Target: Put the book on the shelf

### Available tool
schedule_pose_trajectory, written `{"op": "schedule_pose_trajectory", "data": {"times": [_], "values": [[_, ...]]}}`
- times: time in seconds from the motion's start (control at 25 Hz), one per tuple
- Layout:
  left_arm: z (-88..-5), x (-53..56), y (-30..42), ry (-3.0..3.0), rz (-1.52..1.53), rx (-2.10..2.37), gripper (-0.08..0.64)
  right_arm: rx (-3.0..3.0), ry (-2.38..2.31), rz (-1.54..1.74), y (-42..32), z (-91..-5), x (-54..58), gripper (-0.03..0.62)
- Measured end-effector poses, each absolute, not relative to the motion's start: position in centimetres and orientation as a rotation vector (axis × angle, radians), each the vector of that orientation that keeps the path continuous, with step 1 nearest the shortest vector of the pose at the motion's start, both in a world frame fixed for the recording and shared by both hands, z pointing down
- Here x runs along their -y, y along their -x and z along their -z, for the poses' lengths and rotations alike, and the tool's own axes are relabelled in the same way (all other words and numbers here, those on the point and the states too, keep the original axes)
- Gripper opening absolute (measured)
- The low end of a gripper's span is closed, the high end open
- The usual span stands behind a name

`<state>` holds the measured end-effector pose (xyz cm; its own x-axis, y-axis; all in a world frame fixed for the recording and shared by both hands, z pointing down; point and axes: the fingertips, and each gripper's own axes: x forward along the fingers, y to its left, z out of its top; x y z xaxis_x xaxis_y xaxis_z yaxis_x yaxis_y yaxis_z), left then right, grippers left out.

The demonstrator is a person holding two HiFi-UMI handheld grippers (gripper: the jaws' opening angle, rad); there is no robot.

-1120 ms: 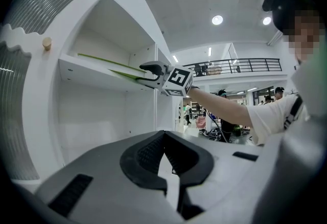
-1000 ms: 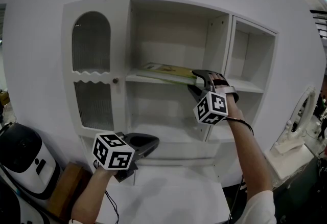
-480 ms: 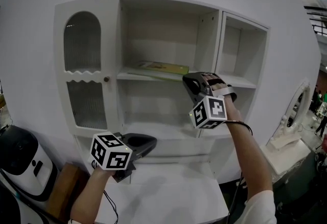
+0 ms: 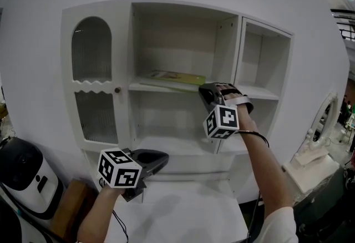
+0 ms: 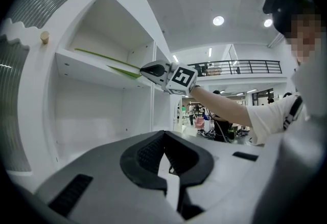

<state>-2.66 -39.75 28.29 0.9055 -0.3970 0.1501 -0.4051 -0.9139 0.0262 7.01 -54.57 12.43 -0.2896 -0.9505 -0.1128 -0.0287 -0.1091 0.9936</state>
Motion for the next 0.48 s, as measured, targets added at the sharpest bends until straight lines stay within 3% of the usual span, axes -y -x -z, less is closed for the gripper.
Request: {"op": "schedule_pose_trajectory", "data": {"times": [0.48], "values": [[-28.6,39.4,4.6,-2.986,-0.221,0.699,0.008,1.342,-1.176,1.454,-7.5,-13.1,58.0,0.014]]}}
